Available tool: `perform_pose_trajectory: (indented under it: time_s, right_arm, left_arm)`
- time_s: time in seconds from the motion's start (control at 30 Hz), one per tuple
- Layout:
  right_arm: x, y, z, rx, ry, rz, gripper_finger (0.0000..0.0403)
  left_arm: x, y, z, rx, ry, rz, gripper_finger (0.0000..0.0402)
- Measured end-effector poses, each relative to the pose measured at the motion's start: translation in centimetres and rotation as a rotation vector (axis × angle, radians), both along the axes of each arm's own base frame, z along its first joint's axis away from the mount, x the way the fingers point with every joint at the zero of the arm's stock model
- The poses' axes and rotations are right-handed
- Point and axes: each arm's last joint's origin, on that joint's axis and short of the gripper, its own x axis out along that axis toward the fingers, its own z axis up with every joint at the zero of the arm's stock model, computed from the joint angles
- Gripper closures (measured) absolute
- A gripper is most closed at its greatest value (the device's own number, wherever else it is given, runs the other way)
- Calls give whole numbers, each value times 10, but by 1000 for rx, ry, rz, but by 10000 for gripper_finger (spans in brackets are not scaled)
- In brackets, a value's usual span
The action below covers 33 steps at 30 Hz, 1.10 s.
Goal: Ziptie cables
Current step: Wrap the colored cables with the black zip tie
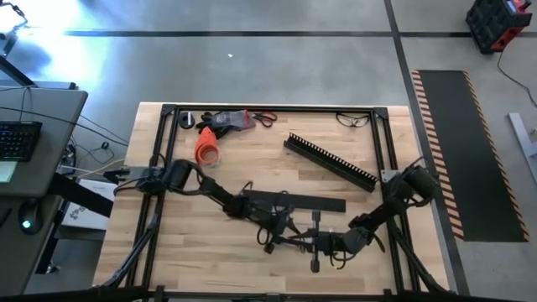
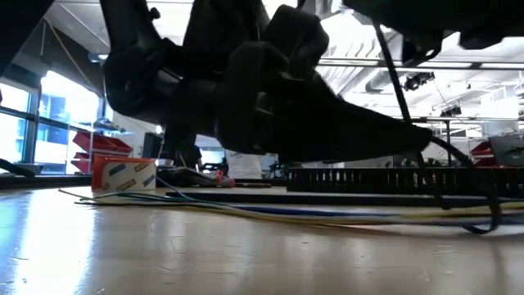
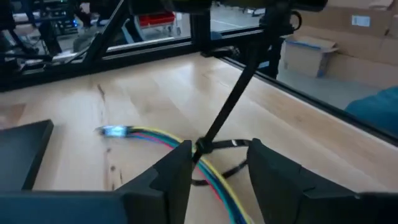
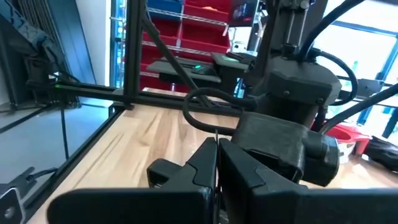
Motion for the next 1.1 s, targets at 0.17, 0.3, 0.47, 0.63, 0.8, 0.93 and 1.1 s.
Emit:
perform_pose_trajectory:
  time_s: [0.17, 0.3, 0.47, 0.63, 0.8, 0.93, 1.1]
  right_arm:
    - [-6, 6, 0, 1, 1, -8, 403]
    - [-8, 9, 0, 4, 1, -4, 403]
    - [-9, 9, 0, 5, 1, -36, 403]
    - [-13, 11, 1, 15, -6, -87, 402]
    - [-22, 18, 1, 43, -6, -138, 380]
    - [-32, 27, 0, 80, 5, -118, 323]
    - [-42, 36, -17, 83, 115, -72, 247]
  left_arm:
    - [9, -2, -1, 36, -13, -3, 301]
    - [15, -2, 0, 64, 15, -4, 342]
    - [17, -2, 1, 70, 29, -3, 393]
    - [17, -2, 6, 85, 48, 29, 400]
    - [9, -4, 27, 241, 132, 108, 401]
    - [-2, -11, 49, 395, 182, 134, 401]
    - [-13, -21, 67, 450, 195, 108, 401]
